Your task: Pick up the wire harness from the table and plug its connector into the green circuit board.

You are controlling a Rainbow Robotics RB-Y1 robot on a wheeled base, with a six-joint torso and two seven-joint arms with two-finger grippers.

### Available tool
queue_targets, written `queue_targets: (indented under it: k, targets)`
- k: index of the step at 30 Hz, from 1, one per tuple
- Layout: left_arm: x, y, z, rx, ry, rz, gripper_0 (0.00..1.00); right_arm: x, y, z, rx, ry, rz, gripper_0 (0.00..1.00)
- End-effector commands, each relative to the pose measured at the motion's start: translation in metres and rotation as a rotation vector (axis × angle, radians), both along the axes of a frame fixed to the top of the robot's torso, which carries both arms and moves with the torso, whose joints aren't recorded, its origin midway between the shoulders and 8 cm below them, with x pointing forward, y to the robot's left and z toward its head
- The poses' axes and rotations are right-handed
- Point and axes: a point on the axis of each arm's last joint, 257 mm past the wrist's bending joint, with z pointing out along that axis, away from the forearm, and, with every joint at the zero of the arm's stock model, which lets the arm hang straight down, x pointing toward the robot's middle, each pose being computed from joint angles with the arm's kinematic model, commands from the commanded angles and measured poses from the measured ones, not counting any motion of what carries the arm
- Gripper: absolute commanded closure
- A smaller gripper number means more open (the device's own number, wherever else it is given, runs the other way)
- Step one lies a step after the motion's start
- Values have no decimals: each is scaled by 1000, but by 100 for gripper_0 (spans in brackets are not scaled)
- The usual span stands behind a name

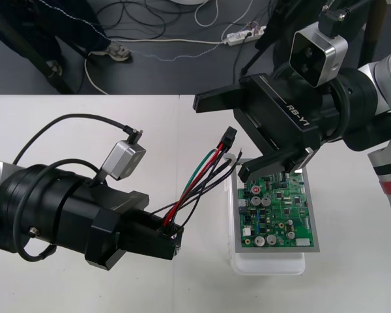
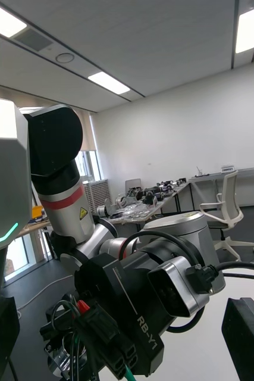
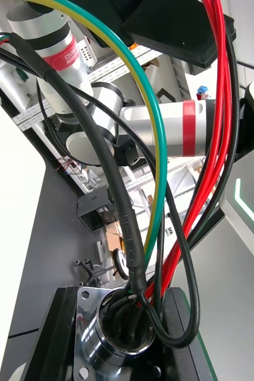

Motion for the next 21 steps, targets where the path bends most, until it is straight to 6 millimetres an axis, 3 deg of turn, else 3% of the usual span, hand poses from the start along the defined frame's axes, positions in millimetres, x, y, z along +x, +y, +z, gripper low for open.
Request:
queue_targets:
  k: [1, 14, 15, 17, 21]
  targets:
    - [-13, -3, 2, -38, -28, -32, 100, -11, 5, 14, 36, -24, 52, 0]
    - [-13, -3, 2, -39, -32, -32, 100, -12, 2, 17, 46, -22, 57, 0]
    - [-13, -3, 2, -41, -33, -33, 100, -11, 2, 17, 46, -22, 56, 29]
    - [-13, -3, 2, -39, -35, -33, 100, -11, 2, 17, 46, -22, 56, 57]
    - [-13, -3, 2, -40, -37, -32, 100, -11, 2, 17, 47, -23, 55, 87]
